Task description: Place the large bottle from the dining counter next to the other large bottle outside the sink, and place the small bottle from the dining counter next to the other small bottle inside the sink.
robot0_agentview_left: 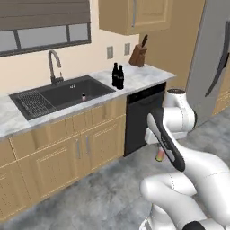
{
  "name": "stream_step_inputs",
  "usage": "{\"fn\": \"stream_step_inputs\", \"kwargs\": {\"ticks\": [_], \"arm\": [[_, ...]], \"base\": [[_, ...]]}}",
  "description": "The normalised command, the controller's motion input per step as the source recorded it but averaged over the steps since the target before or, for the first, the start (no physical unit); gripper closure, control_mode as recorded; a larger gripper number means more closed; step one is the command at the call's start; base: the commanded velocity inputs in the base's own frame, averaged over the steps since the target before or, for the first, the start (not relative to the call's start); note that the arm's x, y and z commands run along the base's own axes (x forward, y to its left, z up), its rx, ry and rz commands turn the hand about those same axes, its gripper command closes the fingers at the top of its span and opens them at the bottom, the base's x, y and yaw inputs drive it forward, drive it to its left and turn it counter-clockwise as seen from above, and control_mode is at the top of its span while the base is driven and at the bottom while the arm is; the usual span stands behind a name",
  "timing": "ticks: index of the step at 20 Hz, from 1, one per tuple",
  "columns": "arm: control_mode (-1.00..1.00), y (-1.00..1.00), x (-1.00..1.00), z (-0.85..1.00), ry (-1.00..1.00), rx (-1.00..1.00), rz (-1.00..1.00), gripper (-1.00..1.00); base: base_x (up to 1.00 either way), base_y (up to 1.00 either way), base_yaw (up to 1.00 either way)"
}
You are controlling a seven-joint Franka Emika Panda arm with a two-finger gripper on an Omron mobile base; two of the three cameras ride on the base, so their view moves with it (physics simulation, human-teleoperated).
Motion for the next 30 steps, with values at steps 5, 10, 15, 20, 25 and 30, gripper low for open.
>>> {"fn": "stream_step_inputs", "kwargs": {"ticks": [5,10,15,20,25,30], "arm": [[1.00,0.00,0.00,0.00,0.00,0.00,0.00,1.00],[1.00,0.00,0.00,0.00,0.00,0.00,0.00,1.00],[1.00,0.00,0.00,0.00,0.00,0.00,0.00,1.00],[1.00,0.00,0.00,0.00,0.00,0.00,0.00,1.00],[1.00,0.00,0.00,0.00,0.00,0.00,0.00,1.00],[1.00,0.00,0.00,0.00,0.00,0.00,0.00,1.00]], "base": [[1.00,-0.11,0.24],[0.98,0.00,0.05],[0.71,0.00,0.22],[0.59,-0.07,0.31],[0.54,-0.43,0.17],[0.73,-0.30,0.01]]}}
